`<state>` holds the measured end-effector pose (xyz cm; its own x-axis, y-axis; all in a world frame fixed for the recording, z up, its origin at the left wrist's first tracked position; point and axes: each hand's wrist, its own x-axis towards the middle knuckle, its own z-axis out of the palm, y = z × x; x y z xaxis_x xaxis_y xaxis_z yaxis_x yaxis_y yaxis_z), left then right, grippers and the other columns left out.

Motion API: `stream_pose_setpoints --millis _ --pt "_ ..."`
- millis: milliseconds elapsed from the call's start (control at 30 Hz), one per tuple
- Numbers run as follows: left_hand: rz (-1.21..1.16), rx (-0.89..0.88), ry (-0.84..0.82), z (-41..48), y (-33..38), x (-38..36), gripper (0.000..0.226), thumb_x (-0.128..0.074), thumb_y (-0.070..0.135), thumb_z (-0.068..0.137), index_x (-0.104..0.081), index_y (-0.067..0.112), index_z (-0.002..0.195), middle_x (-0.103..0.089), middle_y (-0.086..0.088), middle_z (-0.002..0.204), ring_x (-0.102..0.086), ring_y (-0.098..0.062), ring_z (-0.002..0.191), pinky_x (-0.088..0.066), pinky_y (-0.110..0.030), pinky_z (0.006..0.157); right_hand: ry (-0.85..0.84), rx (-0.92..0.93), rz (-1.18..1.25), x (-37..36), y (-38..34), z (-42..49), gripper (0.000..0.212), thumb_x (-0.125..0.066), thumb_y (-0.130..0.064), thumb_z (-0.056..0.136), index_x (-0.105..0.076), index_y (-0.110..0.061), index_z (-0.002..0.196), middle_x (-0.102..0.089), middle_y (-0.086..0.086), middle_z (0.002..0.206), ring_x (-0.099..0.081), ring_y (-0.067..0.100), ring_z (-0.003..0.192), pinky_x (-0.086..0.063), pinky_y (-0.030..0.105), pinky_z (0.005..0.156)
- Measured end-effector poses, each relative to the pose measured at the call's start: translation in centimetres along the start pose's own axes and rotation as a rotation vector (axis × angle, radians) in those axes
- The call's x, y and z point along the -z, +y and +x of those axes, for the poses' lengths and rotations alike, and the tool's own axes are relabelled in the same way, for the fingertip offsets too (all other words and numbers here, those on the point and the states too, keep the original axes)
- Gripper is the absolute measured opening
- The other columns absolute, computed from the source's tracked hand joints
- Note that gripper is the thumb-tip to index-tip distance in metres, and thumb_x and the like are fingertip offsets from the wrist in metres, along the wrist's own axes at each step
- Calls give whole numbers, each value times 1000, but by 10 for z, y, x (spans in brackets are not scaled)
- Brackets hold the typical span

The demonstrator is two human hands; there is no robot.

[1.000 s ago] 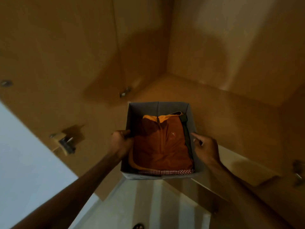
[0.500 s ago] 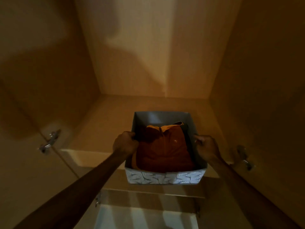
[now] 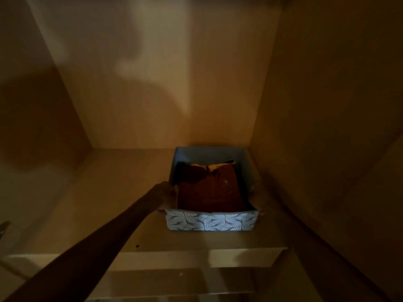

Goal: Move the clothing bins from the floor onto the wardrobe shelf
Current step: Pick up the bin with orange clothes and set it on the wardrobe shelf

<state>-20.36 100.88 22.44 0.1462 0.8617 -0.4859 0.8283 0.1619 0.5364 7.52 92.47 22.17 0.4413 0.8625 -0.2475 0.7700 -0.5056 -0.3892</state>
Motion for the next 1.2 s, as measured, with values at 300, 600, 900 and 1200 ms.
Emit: stream_pose_setpoints --millis 300,600,900,1200 --pt "-92 -491 161 32 10 -37 67 -58 30 93 -28 20 151 -44 -15 140 -47 -26 123 -42 -26 97 206 182 256 -2 0 26 29 -48 -7 96 -59 -5 122 -59 20 125 -56 34 112 -43 38 93" --pt "476 -608 131 45 -1 -64 116 -38 81 74 34 22 142 47 -14 145 30 -43 140 -5 -63 116 134 321 -135 -42 18 18 98 -26 -83 68 -14 -33 152 24 25 155 28 46 140 -1 56 116" --pt "438 -551 109 57 30 -69 139 -30 100 48 29 21 146 52 -7 135 27 -44 141 -7 -65 113 174 271 -137 -36 29 60 91 -49 -69 80 -8 -31 152 29 26 153 31 46 138 -3 60 116" --pt "371 -509 134 75 49 -76 128 -68 65 73 27 23 148 46 -15 147 33 -42 139 -4 -65 113 232 276 -94 -32 30 87 85 -63 -54 83 -17 -34 151 28 25 153 31 44 139 0 57 118"
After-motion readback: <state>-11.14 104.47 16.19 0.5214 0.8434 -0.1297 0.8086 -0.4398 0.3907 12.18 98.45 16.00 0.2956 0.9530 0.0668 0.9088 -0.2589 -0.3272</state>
